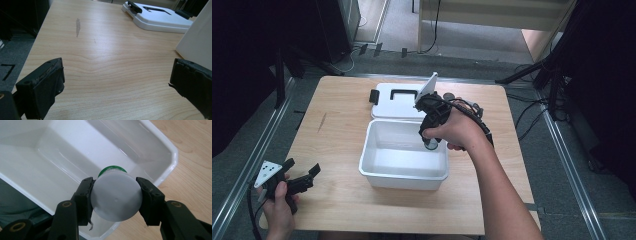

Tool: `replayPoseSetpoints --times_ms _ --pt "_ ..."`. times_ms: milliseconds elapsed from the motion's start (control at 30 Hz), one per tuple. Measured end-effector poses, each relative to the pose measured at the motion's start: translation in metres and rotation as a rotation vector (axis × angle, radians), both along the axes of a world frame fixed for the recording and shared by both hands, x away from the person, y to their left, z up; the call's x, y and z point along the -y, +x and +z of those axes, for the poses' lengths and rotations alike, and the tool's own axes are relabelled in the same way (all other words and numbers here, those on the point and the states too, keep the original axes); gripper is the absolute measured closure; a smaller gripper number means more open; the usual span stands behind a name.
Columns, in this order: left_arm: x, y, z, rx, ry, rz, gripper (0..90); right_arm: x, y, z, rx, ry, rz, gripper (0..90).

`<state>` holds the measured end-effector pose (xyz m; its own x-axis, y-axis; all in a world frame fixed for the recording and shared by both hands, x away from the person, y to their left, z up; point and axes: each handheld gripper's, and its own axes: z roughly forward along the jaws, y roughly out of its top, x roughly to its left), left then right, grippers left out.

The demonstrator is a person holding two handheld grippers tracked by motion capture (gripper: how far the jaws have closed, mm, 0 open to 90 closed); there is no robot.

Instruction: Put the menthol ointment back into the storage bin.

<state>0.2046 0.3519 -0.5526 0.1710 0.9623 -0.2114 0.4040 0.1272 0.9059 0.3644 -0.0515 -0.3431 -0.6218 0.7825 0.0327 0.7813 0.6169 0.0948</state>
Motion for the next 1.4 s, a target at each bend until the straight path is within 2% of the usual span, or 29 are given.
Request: replayPoseSetpoints --times_ms 200,800,1000,1400 --pt "0.0 0.0 0.0 0.0 0.001 -0.002 0.2 -0.004 0.001 -0.015 -0.014 0.001 0.016 51.7" --pt "0.0 0.0 0.0 -0.003 0.003 -0.002 0.2 0.001 0.001 -0.065 -0.033 0.003 0.034 51.7" --pt "0.0 0.0 0.0 -0.004 -0.002 -0.002 0.2 -0.003 -0.001 -0.08 -0.058 0.008 0.044 51.8" --pt "0.0 0.0 0.0 -0.004 -0.002 -0.001 0.2 -0.013 -0.007 -0.103 -0.051 -0.055 0.098 51.8"
